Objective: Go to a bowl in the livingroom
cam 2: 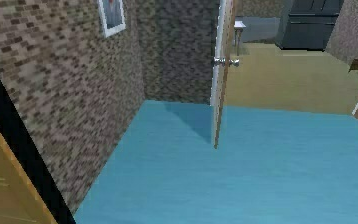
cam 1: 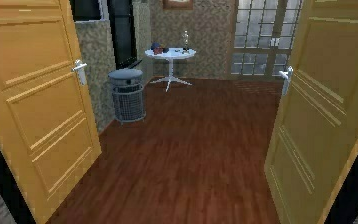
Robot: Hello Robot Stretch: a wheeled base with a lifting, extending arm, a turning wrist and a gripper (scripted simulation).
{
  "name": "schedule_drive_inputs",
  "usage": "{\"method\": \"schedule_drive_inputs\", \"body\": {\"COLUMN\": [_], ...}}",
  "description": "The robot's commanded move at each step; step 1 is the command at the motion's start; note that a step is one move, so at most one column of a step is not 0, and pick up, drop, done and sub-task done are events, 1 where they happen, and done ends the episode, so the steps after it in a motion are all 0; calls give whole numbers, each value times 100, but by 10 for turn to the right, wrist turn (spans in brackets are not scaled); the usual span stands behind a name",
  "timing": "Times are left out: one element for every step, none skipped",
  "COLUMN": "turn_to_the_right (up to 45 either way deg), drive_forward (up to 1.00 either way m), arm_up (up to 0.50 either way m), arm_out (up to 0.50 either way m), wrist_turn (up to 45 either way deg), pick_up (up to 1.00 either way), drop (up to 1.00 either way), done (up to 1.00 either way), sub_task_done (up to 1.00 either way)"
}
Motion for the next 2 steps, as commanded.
{"method": "schedule_drive_inputs", "body": {"turn_to_the_right": [30, 0], "drive_forward": [0, 55], "arm_up": [0, 0], "arm_out": [0, 0], "wrist_turn": [0, 0], "pick_up": [0, 0], "drop": [0, 0], "done": [0, 0], "sub_task_done": [0, 0]}}
